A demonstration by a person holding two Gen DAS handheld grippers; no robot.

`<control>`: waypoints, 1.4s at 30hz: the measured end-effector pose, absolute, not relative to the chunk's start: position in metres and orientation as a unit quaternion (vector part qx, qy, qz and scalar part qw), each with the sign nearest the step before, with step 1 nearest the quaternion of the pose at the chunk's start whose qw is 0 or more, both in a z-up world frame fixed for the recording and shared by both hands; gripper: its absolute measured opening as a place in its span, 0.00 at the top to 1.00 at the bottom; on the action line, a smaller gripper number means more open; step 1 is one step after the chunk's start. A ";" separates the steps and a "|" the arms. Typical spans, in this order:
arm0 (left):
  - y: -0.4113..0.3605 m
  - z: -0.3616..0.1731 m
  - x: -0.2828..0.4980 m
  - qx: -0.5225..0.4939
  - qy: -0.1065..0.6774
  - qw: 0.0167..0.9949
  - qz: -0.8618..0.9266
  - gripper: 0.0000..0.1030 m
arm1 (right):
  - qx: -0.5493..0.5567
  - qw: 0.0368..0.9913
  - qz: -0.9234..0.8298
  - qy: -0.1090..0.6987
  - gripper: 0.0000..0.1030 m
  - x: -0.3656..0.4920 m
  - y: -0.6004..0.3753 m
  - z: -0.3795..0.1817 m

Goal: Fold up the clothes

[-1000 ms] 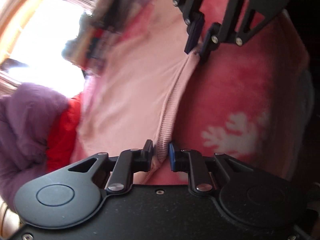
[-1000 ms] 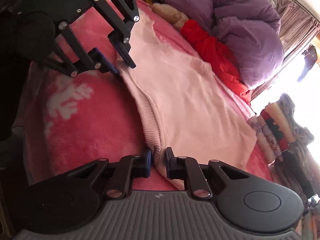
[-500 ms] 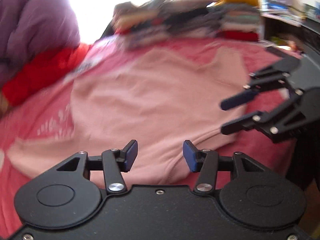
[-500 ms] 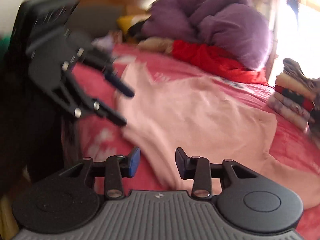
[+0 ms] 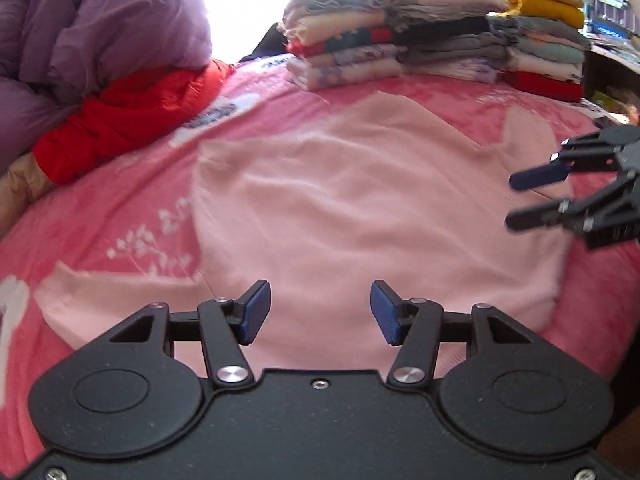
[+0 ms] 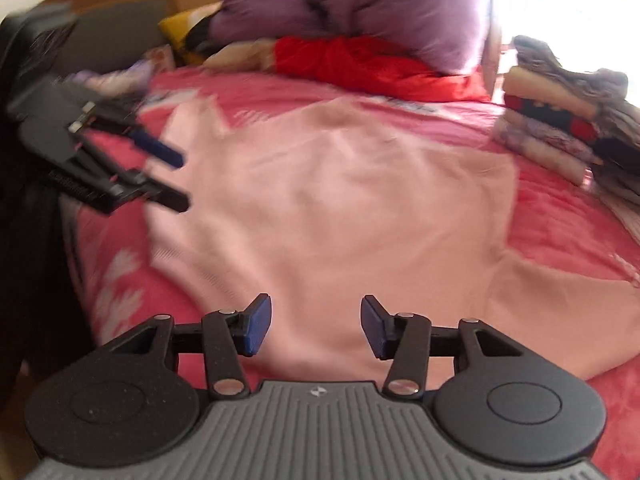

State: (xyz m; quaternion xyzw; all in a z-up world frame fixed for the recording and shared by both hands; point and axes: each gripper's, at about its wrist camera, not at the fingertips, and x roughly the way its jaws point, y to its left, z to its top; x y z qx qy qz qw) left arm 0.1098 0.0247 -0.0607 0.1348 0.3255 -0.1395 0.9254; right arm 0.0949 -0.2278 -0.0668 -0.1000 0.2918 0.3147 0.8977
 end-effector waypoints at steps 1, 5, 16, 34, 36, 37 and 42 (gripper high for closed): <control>0.024 -0.058 0.121 0.140 0.320 0.927 -0.134 0.47 | -0.079 0.904 0.308 0.286 0.52 0.106 -0.233 -0.064; 0.028 -0.052 0.177 0.125 0.310 0.935 -0.120 0.48 | -0.010 0.920 0.270 0.284 0.53 0.160 -0.249 -0.058; 0.050 -0.084 0.311 0.064 0.350 0.929 -0.098 0.52 | -0.082 0.927 0.213 0.297 0.67 0.280 -0.221 -0.070; 0.115 -0.093 0.359 -0.122 0.389 0.906 -0.112 0.76 | -0.031 0.909 0.213 0.356 0.87 0.363 -0.256 -0.102; 0.116 -0.083 0.353 -0.119 0.371 0.914 -0.110 0.76 | 0.003 0.911 0.213 0.354 0.89 0.366 -0.269 -0.097; 0.115 -0.080 0.349 -0.118 0.364 0.918 -0.106 0.75 | 0.002 0.914 0.209 0.348 0.86 0.364 -0.273 -0.088; 0.079 -0.057 0.321 -0.097 0.340 0.923 -0.153 0.74 | 0.029 0.932 0.203 0.299 0.83 0.327 -0.309 -0.046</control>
